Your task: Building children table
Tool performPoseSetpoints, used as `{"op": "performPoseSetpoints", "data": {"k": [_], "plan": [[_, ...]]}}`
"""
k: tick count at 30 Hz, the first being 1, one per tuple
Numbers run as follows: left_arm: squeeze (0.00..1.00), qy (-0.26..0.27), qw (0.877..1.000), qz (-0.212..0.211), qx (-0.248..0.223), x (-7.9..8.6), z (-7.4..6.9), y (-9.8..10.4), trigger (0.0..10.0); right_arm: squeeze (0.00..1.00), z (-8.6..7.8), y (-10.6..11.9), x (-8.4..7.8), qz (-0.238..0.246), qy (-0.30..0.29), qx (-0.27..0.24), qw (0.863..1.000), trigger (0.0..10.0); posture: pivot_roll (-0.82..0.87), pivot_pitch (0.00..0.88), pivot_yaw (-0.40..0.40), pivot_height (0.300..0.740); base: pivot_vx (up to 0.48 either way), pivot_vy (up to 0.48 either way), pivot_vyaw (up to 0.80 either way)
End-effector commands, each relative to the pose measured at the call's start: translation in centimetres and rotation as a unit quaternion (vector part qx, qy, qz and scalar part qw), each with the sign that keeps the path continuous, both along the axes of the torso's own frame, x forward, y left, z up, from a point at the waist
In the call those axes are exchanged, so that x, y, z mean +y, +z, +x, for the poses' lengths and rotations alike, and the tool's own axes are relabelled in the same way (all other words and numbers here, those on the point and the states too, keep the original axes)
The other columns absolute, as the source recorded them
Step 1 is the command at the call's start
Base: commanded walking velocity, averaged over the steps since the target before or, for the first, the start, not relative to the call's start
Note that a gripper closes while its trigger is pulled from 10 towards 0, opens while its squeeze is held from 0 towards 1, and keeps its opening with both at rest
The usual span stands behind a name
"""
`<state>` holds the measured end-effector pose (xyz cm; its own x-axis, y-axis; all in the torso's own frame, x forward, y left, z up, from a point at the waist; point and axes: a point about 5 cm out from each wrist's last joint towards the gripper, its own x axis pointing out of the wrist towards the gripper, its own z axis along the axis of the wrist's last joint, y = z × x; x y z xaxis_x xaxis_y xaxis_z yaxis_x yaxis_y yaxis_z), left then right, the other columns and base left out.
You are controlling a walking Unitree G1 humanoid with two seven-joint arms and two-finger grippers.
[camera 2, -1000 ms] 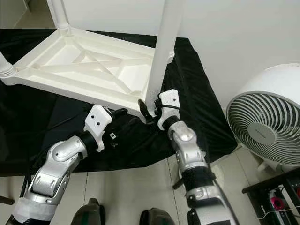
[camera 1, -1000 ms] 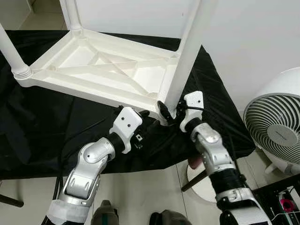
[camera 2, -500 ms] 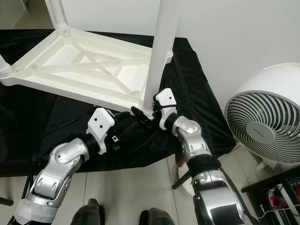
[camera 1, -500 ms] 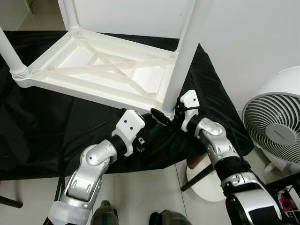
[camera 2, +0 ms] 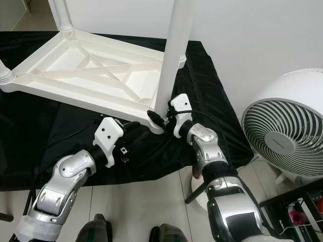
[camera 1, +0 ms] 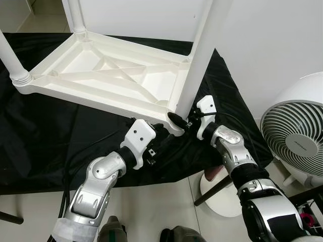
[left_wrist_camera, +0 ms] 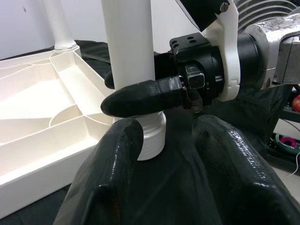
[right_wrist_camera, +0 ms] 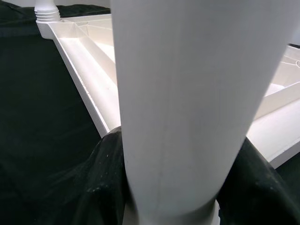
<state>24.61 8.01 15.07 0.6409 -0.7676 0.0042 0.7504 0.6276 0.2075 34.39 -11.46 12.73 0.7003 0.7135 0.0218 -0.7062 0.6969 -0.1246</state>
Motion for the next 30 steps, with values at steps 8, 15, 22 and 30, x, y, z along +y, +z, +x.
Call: {"op": "performPoseSetpoints", "data": {"k": [8,15,22,30], "plan": [[0.0,0.026,1.0,-0.008,-0.002,-0.3,0.0,0.2,10.0,0.0,-0.2,-0.7,0.4,0.0,-0.14,0.007,0.99,10.0,0.07,0.038,-0.087,0.74,0.0,0.0,0.0],[0.0,0.025,1.0,-0.011,-0.001,-0.4,0.0,0.2,10.0,0.0,-1.0,-0.7,0.6,0.039,-0.279,0.007,0.96,10.0,0.06,0.035,-0.085,0.74,0.0,0.0,0.0],[0.0,0.02,1.0,-0.011,-0.001,-0.6,0.1,0.3,10.0,0.0,-1.9,-0.7,1.6,0.071,-0.327,0.017,0.942,10.0,0.06,0.027,-0.079,0.74,0.0,0.0,0.0],[0.0,0.021,1.0,-0.008,-0.003,-0.4,0.1,0.3,10.0,1.0,-1.9,0.4,0.9,0.096,-0.293,-0.001,0.951,10.0,0.06,0.018,-0.082,0.74,0.0,0.0,0.0]]}}
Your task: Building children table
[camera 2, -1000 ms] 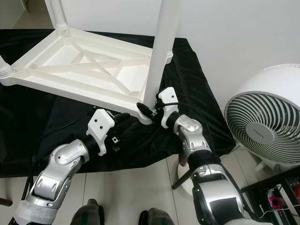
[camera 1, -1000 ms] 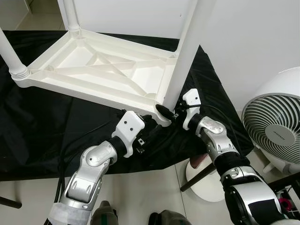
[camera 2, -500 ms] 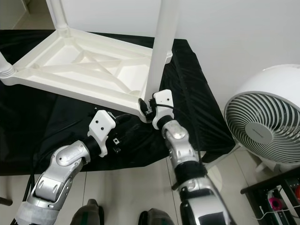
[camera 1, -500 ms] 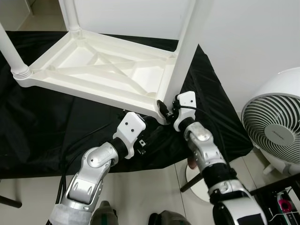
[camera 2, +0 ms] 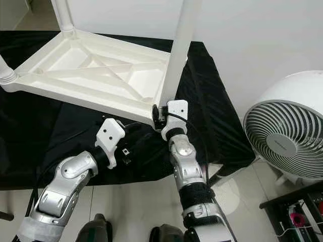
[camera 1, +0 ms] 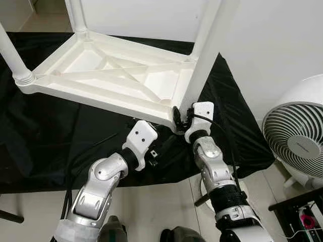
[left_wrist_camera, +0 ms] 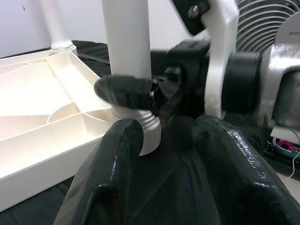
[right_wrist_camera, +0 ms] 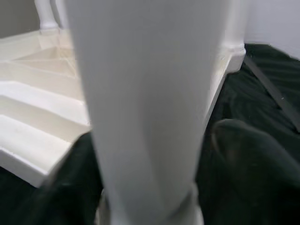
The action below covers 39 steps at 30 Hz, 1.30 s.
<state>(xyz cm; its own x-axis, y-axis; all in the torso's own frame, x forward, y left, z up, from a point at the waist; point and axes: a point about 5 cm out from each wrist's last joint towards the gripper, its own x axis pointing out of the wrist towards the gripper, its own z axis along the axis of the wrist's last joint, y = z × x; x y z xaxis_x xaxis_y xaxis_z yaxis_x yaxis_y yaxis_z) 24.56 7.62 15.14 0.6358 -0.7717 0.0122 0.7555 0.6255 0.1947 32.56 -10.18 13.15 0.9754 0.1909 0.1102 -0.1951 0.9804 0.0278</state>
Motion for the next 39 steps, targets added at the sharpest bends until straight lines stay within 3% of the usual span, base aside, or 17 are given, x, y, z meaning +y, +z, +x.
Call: {"op": "performPoseSetpoints", "data": {"k": [1,3,6,9,10,11,15,18,25,30,32,33,34,35,39], "plan": [[0.0,0.025,1.0,-0.001,-0.005,0.0,0.2,0.2,10.0,1.0,-0.1,0.2,-0.5,0.009,-0.001,-0.002,1.0,10.0,0.06,0.018,-0.082,0.74,0.0,0.0,0.0],[0.0,0.025,1.0,-0.001,-0.005,0.1,0.2,0.2,10.0,1.0,-0.1,0.4,-0.8,0.008,0.018,-0.004,1.0,10.0,0.07,0.012,-0.083,0.74,0.0,0.0,0.0],[0.0,0.026,1.0,0.0,-0.005,0.1,0.1,0.2,10.0,1.0,0.0,0.8,-1.5,-0.015,0.101,-0.006,0.995,10.0,0.06,0.011,-0.081,0.74,0.0,0.0,0.0],[0.0,0.025,1.0,0.001,-0.005,0.1,0.1,0.2,10.0,0.98,0.0,0.9,-1.6,-0.033,0.123,-0.008,0.992,10.0,0.06,0.011,-0.081,0.74,0.0,0.0,0.0],[0.0,0.025,1.0,0.001,-0.005,0.1,0.1,0.2,10.0,0.0,0.0,0.9,-1.6,-0.047,0.154,-0.007,0.987,10.0,0.06,0.009,-0.079,0.74,0.0,0.0,0.0],[0.0,0.025,1.0,0.001,-0.005,0.1,0.1,0.2,10.0,0.0,0.0,0.9,-1.6,-0.047,0.154,-0.007,0.987,10.0,0.06,0.009,-0.079,0.74,0.0,0.0,0.0],[0.0,0.023,1.0,0.004,-0.005,0.1,0.2,0.2,10.0,0.0,0.1,0.9,-2.2,-0.103,0.272,-0.005,0.957,10.0,0.06,0.003,-0.074,0.74,0.0,0.0,0.0],[0.0,0.023,1.0,0.004,-0.006,0.1,0.3,0.2,10.0,0.0,0.5,0.7,-2.4,-0.111,0.305,0.003,0.946,10.0,0.06,0.0,-0.069,0.74,0.0,0.0,0.0],[0.0,0.024,1.0,0.0,-0.005,-0.1,0.3,0.3,10.0,0.0,2.8,1.2,-1.8,-0.123,0.304,0.011,0.945,10.0,0.07,0.0,-0.074,0.74,0.0,0.0,0.0],[0.0,0.03,1.0,-0.001,-0.008,0.1,0.3,0.4,10.0,0.0,3.3,1.0,-1.5,-0.112,0.306,0.025,0.945,10.0,0.08,0.0,-0.079,0.74,0.0,0.0,0.0],[0.0,0.031,0.999,0.0,-0.009,0.1,0.3,0.4,10.0,0.0,3.3,0.8,-1.5,-0.105,0.309,0.03,0.945,9.5,0.08,0.0,-0.085,0.74,0.0,0.0,0.0],[0.0,0.031,0.999,0.0,-0.008,0.1,0.2,0.4,10.0,0.0,3.3,0.5,-1.3,-0.095,0.317,0.039,0.943,2.3,0.09,0.001,-0.086,0.74,0.0,0.0,0.0],[0.0,0.031,0.999,0.0,-0.008,0.1,0.2,0.4,10.0,0.0,3.3,0.5,-1.3,-0.095,0.317,0.039,0.943,2.3,0.09,0.001,-0.086,0.74,0.0,0.0,0.0],[0.0,0.033,0.999,0.001,-0.007,0.2,0.1,0.3,10.0,0.0,3.2,0.1,-1.3,-0.092,0.323,0.044,0.941,0.0,0.09,0.003,-0.088,0.74,0.0,0.0,0.0],[0.0,0.034,0.999,0.006,-0.001,0.3,-0.1,0.0,10.0,0.0,2.8,-0.8,-1.6,-0.088,0.327,0.053,0.94,0.0,0.09,0.014,-0.091,0.74,0.0,0.0,0.0]]}}
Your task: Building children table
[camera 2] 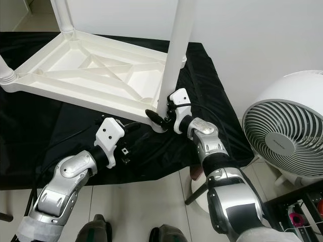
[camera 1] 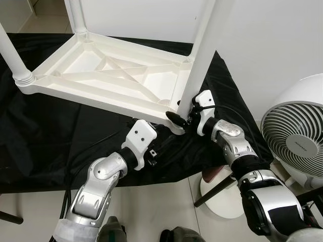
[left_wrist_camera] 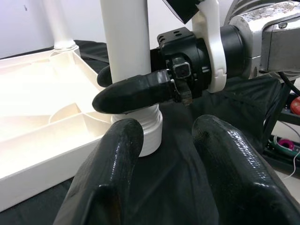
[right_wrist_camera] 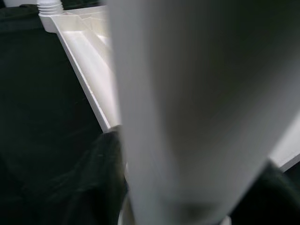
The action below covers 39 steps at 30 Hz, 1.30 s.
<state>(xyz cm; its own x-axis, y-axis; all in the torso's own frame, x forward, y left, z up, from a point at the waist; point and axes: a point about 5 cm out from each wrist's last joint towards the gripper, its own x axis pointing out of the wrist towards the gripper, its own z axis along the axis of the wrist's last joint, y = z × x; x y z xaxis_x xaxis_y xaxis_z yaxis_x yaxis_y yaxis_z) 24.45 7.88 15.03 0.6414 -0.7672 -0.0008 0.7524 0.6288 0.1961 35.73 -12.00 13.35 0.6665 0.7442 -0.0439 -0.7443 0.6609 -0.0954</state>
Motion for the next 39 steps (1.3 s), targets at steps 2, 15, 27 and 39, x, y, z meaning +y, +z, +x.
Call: {"op": "performPoseSetpoints", "data": {"k": [2,15,27,39], "plan": [[0.0,0.028,1.0,0.002,-0.001,-0.1,0.0,0.0,10.0,0.0,-0.4,-1.1,-0.2,0.004,0.001,0.016,1.0,0.0,0.08,0.019,-0.089,0.74,0.0,0.0,0.0],[0.0,0.021,1.0,0.002,0.004,-0.4,0.0,-0.1,10.0,0.0,-0.2,-0.7,-1.2,0.06,-0.181,-0.02,0.981,0.0,0.06,0.035,-0.081,0.74,0.0,0.0,0.0],[0.0,0.015,1.0,0.002,0.009,-0.5,0.0,-0.1,10.0,0.0,-3.4,-1.5,2.4,0.101,-0.333,-0.019,0.938,0.0,0.04,0.043,-0.069,0.74,0.0,0.0,0.0],[0.0,0.014,1.0,0.001,0.007,-0.6,0.1,0.0,10.0,1.0,-2.7,-0.4,0.7,0.101,-0.262,-0.023,0.96,10.0,0.04,0.039,-0.072,0.74,0.0,0.0,0.0]]}}
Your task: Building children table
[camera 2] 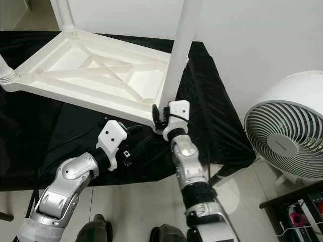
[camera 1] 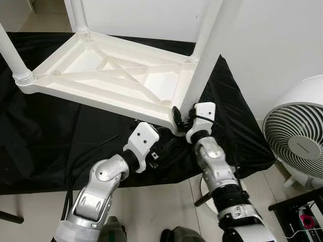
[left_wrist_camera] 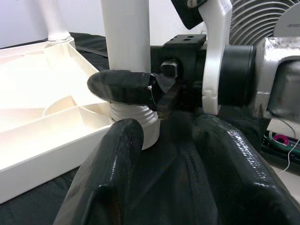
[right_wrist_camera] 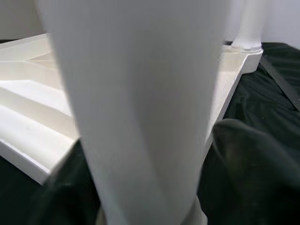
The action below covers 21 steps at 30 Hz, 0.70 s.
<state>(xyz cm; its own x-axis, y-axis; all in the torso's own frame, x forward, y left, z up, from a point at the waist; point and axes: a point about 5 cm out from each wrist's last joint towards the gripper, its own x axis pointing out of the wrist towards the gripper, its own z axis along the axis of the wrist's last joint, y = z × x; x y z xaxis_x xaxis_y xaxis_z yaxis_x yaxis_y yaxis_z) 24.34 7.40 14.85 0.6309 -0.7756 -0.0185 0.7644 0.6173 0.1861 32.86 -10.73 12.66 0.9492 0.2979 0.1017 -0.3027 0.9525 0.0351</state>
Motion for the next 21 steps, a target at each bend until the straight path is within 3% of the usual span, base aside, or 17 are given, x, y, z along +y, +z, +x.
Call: {"op": "performPoseSetpoints", "data": {"k": [1,3,4,5,6,8,11,16,17,21], "plan": [[0.0,0.021,1.0,-0.002,-0.002,-0.1,0.2,0.1,10.0,1.0,0.4,0.4,-1.0,-0.005,0.014,0.001,1.0,10.0,0.05,0.038,-0.072,0.74,0.0,0.0,0.0],[0.0,0.022,1.0,-0.002,-0.002,0.0,0.2,0.1,10.0,1.0,0.5,0.5,-1.2,-0.016,0.028,0.002,0.999,10.0,0.05,0.037,-0.073,0.74,0.0,0.0,0.0],[0.0,0.022,1.0,-0.002,-0.002,0.0,0.2,0.1,10.0,0.63,0.7,0.5,-1.6,-0.04,0.071,0.008,0.997,10.0,0.05,0.035,-0.072,0.74,0.0,0.0,0.0],[0.0,0.022,1.0,-0.002,-0.002,0.0,0.2,0.1,10.0,0.63,0.7,0.5,-1.6,-0.04,0.071,0.008,0.997,10.0,0.05,0.035,-0.072,0.74,0.0,0.0,0.0],[0.0,0.023,1.0,-0.001,-0.002,0.0,0.2,0.1,10.0,0.0,0.6,0.3,-1.7,-0.065,0.124,0.012,0.99,10.0,0.05,0.033,-0.072,0.74,0.0,0.0,0.0],[0.0,0.023,1.0,0.001,-0.003,0.1,0.2,0.2,10.0,0.0,0.4,0.0,-2.0,-0.097,0.194,0.018,0.976,10.0,0.06,0.03,-0.071,0.74,0.0,0.0,0.0],[0.0,0.023,1.0,0.001,-0.003,0.1,0.2,0.2,10.0,0.0,0.4,0.0,-2.0,-0.104,0.211,0.018,0.972,10.0,0.06,0.028,-0.071,0.74,0.0,0.0,0.0],[0.0,0.023,1.0,0.003,-0.006,0.2,0.4,0.3,10.0,0.0,0.7,-0.1,-1.3,-0.131,0.28,0.019,0.951,10.0,0.06,0.019,-0.067,0.74,0.0,0.0,0.0],[0.0,0.022,1.0,0.002,-0.007,0.1,0.5,0.4,10.0,0.0,1.3,0.3,-0.5,-0.125,0.291,0.013,0.948,10.0,0.06,0.016,-0.067,0.74,0.0,0.0,0.0],[0.0,0.022,1.0,0.003,-0.009,0.1,0.6,0.4,10.0,0.0,1.8,0.7,-0.1,-0.123,0.288,0.01,0.95,10.0,0.07,0.013,-0.067,0.74,0.0,0.0,0.0]]}}
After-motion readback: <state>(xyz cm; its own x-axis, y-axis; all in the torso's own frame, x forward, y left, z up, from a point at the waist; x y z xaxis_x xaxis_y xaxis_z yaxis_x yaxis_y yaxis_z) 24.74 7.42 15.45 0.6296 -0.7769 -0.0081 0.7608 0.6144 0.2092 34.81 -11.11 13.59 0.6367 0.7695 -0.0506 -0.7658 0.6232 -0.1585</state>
